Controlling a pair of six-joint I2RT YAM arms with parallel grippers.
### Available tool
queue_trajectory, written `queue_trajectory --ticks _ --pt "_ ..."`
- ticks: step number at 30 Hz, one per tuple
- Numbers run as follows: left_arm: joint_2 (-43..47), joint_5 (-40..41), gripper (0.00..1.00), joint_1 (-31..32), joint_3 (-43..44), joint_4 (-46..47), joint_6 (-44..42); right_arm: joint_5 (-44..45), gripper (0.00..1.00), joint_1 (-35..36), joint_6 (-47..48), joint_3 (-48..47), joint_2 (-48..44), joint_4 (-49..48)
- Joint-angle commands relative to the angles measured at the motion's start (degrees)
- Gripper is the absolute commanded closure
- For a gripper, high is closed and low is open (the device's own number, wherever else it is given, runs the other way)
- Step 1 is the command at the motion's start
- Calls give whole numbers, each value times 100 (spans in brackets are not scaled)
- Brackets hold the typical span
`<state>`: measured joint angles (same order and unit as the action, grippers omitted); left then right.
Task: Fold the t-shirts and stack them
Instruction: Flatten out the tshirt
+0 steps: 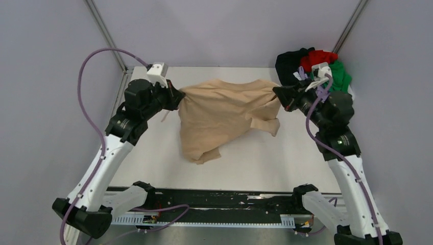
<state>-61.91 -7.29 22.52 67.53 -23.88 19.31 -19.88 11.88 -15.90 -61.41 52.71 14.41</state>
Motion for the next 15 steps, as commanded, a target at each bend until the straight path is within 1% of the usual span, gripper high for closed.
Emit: queue_trajectory --ticks 1,6,8,11,13,15 --pt "679 68 100 47 884 -334 99 -733 100 28 33 -869 -583 57" --pt "1359 -44 100 50 1746 -387 109 -1383 100 29 -121 -2296 -613 481" --pt "1437 -300 100 50 2153 -418 75 -1805 100 26 -190 -2869 -528 591" --pt "1453 -967 100 50 2862 -509 15 -2255 100 26 -333 -3578 -428 689" --pt "1465 -1194 100 46 3274 -618 -22 -2368 100 26 -390 -3950 -427 704" --pt "1507 -1224 100 42 3622 -693 -69 -2331 100 31 -338 -4259 -430 719"
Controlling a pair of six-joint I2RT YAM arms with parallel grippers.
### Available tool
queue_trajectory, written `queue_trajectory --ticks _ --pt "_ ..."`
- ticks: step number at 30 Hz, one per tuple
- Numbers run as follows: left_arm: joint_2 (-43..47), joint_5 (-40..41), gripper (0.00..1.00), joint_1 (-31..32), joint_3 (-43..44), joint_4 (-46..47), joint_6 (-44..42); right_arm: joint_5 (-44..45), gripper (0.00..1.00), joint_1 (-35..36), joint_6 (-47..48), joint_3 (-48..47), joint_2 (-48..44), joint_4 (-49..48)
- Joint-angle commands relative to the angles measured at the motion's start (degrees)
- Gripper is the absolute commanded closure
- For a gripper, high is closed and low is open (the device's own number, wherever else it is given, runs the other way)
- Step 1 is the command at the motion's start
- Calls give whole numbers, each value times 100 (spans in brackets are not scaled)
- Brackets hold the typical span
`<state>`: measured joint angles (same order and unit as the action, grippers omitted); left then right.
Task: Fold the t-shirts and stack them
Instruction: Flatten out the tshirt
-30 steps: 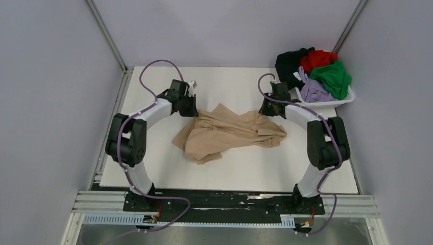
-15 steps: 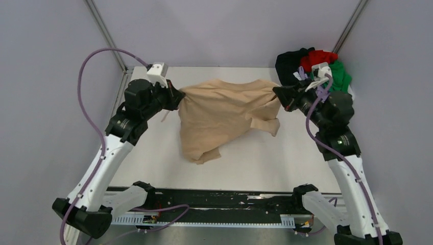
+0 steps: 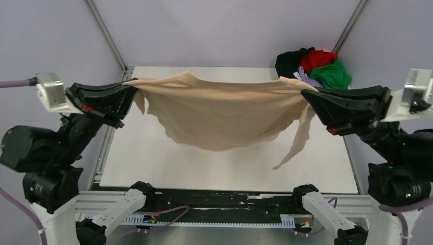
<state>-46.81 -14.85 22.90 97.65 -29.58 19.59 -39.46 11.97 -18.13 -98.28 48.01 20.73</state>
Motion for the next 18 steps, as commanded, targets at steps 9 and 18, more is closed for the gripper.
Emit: queue_trajectory --ticks 9,18 --pt "-151 -243 100 4 1202 -192 -174 318 100 17 294 -1558 661 436" --pt "-1160 1947 100 4 672 -235 -566 2172 100 8 921 -1053 1856 386"
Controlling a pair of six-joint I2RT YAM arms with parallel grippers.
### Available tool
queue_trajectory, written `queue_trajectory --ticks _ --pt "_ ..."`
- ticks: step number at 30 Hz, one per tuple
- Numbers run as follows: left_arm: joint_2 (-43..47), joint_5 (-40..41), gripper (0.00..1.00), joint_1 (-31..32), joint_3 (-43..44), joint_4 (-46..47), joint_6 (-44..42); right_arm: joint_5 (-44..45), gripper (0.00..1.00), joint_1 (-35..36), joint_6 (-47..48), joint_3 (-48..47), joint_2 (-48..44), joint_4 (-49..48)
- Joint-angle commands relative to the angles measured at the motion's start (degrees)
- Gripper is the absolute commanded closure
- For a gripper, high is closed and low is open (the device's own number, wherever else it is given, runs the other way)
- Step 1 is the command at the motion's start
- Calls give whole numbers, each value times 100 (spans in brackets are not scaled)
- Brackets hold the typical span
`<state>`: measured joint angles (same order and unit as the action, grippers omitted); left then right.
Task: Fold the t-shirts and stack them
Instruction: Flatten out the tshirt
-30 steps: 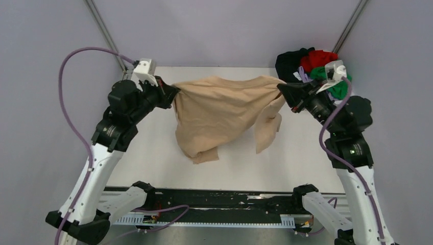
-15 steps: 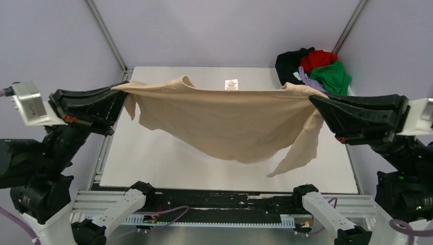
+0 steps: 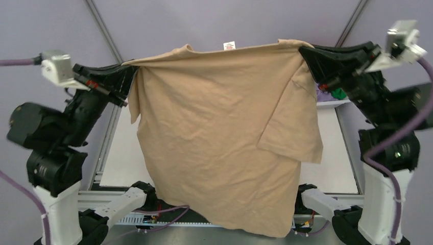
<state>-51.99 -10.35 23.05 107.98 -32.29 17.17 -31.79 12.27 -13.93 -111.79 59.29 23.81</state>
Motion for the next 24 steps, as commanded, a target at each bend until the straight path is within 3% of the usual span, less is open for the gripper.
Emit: queue_trajectory --ticks 1,5,9,11,12,14,15,16,19,24 --pt "-745 2003 100 -11 -604 86 -402 1621 100 -33 572 410 937 6" --pt "-2019 3591 100 -131 -1265 391 -502 1694 99 -256 721 1079 2013 -500" --pt "-3865 3329 96 -912 -1408 394 -6 1353 96 -532 627 1556 3459 -1283" --pt "-4930 2919 75 -1260 -1163 214 219 1337 85 -590 719 1503 4472 -1742" --pt "-5266 2635 40 -1338 -831 113 275 1296 65 -602 810 1292 5069 -1830" --pt "-6128 2363 5 -1482 -345 -168 427 1502 38 -604 857 593 6110 -1706" --pt "-6448 2314 3 -1512 -219 -279 454 1658 11 -600 836 219 6491 -1553" --pt "-6531 2240 1 -1518 -85 -304 472 1799 1 -591 820 -25 6695 -1419" --pt "-6289 2058 0 -1522 -296 41 475 1944 0 -487 948 78 6505 -1393" --pt "-5489 1371 0 -1510 -1191 523 519 2558 0 -199 1059 1435 5306 -1400"
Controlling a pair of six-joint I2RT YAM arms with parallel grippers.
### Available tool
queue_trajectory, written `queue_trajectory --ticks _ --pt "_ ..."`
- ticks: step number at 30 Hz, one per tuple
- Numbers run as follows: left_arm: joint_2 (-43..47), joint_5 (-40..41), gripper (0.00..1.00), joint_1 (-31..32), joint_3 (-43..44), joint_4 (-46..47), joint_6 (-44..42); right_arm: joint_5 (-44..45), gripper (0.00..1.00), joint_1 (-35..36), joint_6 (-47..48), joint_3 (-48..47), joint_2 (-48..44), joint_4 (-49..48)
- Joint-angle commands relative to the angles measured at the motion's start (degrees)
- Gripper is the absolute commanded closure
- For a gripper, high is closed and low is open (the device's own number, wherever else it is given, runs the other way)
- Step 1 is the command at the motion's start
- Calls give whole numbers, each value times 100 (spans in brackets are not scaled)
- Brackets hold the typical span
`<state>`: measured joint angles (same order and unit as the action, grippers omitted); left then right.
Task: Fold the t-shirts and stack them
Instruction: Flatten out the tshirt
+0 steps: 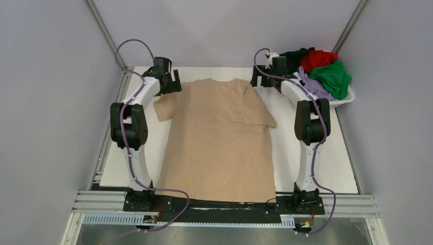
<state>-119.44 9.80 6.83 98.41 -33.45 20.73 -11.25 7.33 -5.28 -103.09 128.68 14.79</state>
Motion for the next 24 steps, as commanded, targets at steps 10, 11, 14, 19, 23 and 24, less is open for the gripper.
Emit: queue_trajectory --ticks 10,11,14,19,23,24 --pt "2957 -1608 0 891 -2637 1367 652 974 1 1485 -751 3455 -3279 -317" --pt "3056 -1634 0 952 -2977 1433 768 1278 3 1615 -847 3464 -3230 -224" --pt "3498 -1817 0 1098 -3679 1907 1006 1392 15 1832 -1139 3320 -2941 74" --pt "3799 -2049 0 1110 -4700 2410 1181 1480 34 1868 -1398 2896 -2293 525" --pt "3693 -2315 0 1110 -5040 2557 1198 1471 41 1879 -1465 2726 -1882 598" --pt "3639 -2298 0 1110 -5080 2551 1201 1472 42 1877 -1486 2690 -1806 615"
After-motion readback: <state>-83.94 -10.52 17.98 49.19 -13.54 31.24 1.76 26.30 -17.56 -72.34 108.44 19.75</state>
